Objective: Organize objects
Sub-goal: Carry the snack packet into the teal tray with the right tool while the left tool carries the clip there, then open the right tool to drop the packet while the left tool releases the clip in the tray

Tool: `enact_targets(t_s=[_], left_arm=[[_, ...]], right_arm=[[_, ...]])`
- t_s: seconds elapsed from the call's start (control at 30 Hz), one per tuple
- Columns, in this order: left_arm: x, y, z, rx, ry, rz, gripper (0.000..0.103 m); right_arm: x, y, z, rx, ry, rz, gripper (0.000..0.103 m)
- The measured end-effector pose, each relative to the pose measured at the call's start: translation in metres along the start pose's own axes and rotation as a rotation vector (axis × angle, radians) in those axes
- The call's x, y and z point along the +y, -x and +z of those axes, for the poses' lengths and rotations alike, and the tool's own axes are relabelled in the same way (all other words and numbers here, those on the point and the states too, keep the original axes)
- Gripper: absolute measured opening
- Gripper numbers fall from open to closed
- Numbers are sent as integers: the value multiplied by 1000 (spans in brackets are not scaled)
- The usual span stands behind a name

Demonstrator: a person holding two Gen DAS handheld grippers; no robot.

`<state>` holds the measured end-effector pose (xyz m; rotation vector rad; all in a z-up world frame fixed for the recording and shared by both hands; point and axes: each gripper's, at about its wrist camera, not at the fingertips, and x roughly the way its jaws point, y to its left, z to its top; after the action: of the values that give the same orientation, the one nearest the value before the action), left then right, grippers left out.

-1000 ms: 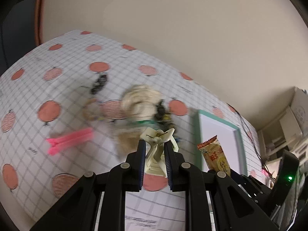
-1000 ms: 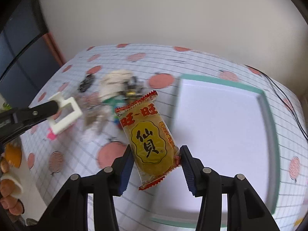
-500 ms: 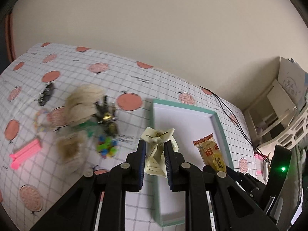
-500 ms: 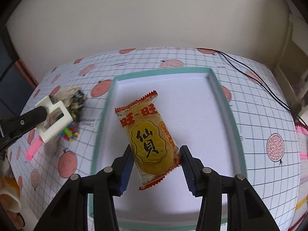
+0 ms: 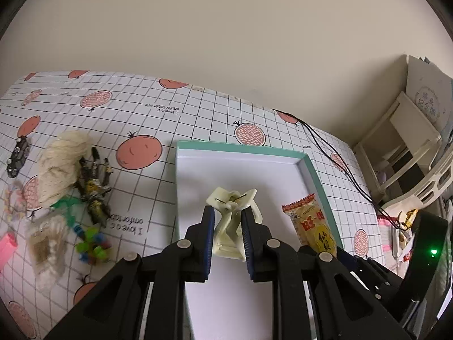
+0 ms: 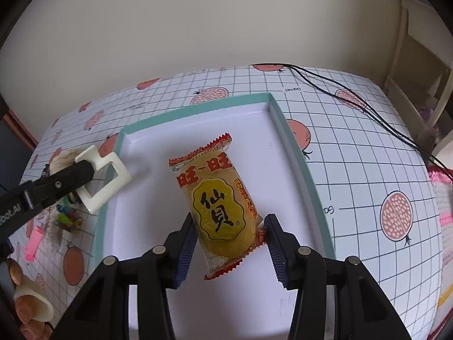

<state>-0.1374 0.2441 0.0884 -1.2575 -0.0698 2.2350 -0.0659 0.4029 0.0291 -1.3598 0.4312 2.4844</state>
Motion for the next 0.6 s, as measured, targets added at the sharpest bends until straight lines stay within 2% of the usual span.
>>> enact_targets(t_s=[0.43,0.6], left_arm=[[4,-46,6,16,6,-1,20],[8,-53,7,-8,17,-9,20]], right_arm=[[-2,-22,14,-7,-9,1,51],[0,-30,16,-13,-12,-6,51]])
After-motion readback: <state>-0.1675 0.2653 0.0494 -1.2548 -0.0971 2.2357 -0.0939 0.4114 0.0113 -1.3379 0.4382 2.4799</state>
